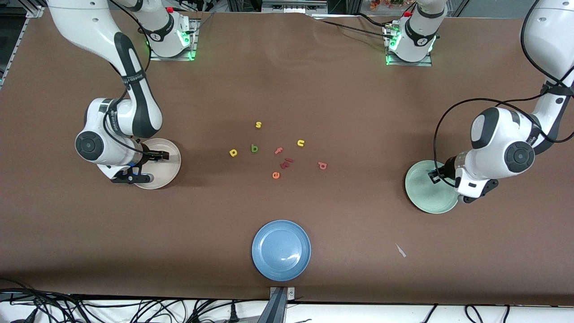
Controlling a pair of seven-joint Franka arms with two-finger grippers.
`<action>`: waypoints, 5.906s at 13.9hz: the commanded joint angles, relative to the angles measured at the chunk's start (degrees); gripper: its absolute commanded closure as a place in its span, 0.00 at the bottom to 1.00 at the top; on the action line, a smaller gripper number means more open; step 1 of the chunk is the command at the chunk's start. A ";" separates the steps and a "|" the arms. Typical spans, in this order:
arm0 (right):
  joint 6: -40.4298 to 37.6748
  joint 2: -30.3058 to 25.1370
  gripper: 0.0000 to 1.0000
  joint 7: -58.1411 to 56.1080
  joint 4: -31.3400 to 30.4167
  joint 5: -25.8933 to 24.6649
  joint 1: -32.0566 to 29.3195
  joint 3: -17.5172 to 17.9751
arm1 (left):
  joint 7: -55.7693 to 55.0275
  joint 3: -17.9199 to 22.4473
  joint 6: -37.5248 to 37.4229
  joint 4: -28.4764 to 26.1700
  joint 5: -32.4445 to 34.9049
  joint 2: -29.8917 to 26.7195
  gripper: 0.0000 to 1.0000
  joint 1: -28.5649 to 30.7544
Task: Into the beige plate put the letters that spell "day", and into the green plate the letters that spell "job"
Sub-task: 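Drop the ring on the green plate while the right gripper drops y, then grasp the pink p with the left gripper while the right gripper grasps the yellow d, then drop the p on the green plate while the right gripper drops d, then grasp the green q with the right gripper while the left gripper withdraws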
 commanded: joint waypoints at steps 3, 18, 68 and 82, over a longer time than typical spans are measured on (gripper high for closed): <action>-0.50 -3.05 0.00 12.64 0.40 0.70 0.94 9.37 | -1.25 -1.31 -1.11 3.08 2.16 1.48 0.00 -1.39; 18.05 5.83 0.43 24.88 -0.30 -0.18 8.76 15.89 | -43.94 3.69 7.22 9.58 1.72 9.28 0.05 -35.39; 5.81 -1.91 0.31 28.46 1.28 2.81 12.46 12.18 | 20.77 -2.01 -16.81 20.98 3.15 -3.45 0.01 1.95; 22.18 7.23 0.47 36.04 0.75 2.64 18.17 14.84 | 45.05 2.51 -37.67 35.76 -2.21 -8.64 0.01 -4.62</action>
